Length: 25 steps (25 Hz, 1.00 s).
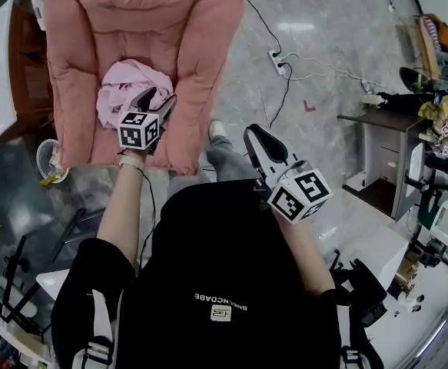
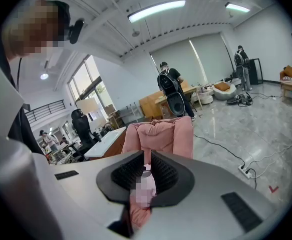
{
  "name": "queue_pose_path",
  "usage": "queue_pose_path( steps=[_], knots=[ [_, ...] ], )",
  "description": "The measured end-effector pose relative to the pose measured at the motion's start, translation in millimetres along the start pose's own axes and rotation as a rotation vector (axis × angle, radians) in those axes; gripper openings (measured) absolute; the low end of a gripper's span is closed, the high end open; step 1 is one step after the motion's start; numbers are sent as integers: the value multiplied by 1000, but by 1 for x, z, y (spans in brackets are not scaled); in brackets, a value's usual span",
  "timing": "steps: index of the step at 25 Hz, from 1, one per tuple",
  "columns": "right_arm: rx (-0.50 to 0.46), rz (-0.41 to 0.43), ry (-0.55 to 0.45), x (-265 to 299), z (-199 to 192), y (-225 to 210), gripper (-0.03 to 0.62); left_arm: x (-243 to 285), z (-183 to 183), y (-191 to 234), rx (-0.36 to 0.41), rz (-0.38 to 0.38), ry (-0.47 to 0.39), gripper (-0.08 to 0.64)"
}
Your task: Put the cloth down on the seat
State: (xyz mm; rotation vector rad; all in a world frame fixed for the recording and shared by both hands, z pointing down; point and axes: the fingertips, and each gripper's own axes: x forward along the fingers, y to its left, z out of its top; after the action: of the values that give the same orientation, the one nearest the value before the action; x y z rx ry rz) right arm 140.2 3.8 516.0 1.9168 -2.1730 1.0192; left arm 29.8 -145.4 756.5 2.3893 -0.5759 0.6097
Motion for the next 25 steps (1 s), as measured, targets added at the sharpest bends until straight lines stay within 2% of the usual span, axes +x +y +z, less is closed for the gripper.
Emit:
queue_pose_path(
  steps=[5,6,8,12,19,25],
  knots=[
    [-10,29,-14,2,11,0,59,-23,38,-20,46,-15,-75,284],
    [-13,36,-18,3,14,0,58,-30,47,-24,69,-4,-98,254],
    [-19,53,-27,6,20,-1,58,-45,66,-29,109,27,-155,129],
    [-38,97,-42,15,34,1,58,-71,95,-39,120,47,-235,48],
    [-132,192,-52,35,61,12,58,-114,139,-74,112,10,-334,15],
    [-149,283,-65,56,84,24,58,-154,174,-93,114,50,-404,15]
  ],
)
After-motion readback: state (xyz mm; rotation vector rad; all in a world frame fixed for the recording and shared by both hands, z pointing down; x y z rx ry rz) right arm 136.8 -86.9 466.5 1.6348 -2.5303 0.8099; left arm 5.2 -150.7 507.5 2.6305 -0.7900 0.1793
